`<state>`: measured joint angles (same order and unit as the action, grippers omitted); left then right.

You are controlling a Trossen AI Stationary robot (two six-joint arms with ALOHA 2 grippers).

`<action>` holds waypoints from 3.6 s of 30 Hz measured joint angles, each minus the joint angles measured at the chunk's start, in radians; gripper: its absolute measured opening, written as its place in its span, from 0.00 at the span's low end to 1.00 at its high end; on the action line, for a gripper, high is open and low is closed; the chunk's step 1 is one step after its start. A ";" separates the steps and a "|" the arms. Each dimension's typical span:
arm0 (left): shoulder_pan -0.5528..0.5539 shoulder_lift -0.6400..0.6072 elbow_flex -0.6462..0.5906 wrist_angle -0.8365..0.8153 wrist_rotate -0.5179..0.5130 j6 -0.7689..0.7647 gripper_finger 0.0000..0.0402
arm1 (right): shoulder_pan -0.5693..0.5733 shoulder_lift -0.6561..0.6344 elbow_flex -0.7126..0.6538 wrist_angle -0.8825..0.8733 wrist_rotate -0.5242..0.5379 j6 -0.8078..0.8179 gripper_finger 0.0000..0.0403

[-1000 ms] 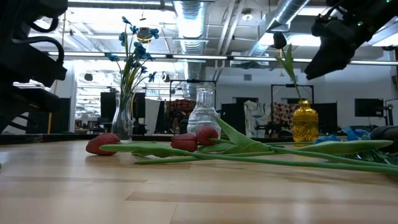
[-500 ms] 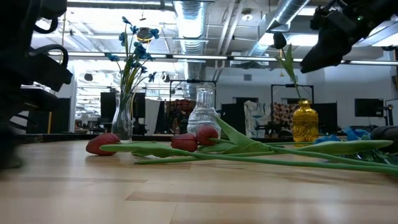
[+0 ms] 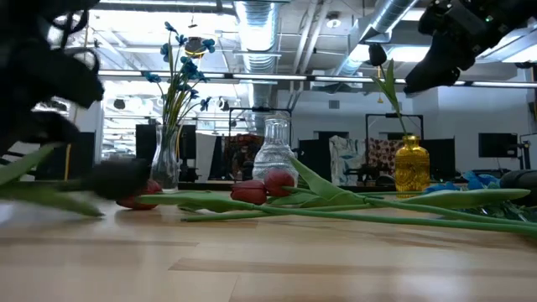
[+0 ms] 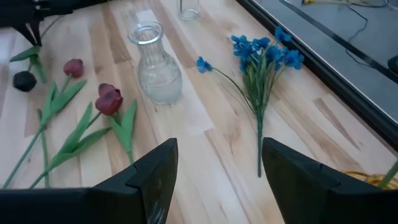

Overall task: Sort flowers into vase by color
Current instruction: Put the left black flower into the yellow vase

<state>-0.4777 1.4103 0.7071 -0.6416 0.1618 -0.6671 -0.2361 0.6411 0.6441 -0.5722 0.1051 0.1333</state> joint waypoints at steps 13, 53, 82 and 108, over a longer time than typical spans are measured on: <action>0.130 -0.254 0.002 0.213 -0.176 -0.045 0.00 | 0.074 0.002 0.000 0.168 0.000 -0.001 0.65; 0.362 -0.230 0.005 0.993 -0.567 0.439 0.00 | 0.218 0.762 0.025 1.462 -0.082 -0.037 0.65; 0.361 -0.230 0.005 0.988 -0.537 0.462 0.00 | 0.214 1.030 0.336 1.410 -0.156 -0.037 0.49; 0.361 -0.231 0.004 0.983 -0.495 0.395 0.31 | 0.200 0.862 0.335 1.035 -0.156 -0.091 0.13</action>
<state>-0.1163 1.1793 0.7113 0.3414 -0.3331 -0.2719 -0.0363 1.5026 0.9787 0.4632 -0.0509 0.0426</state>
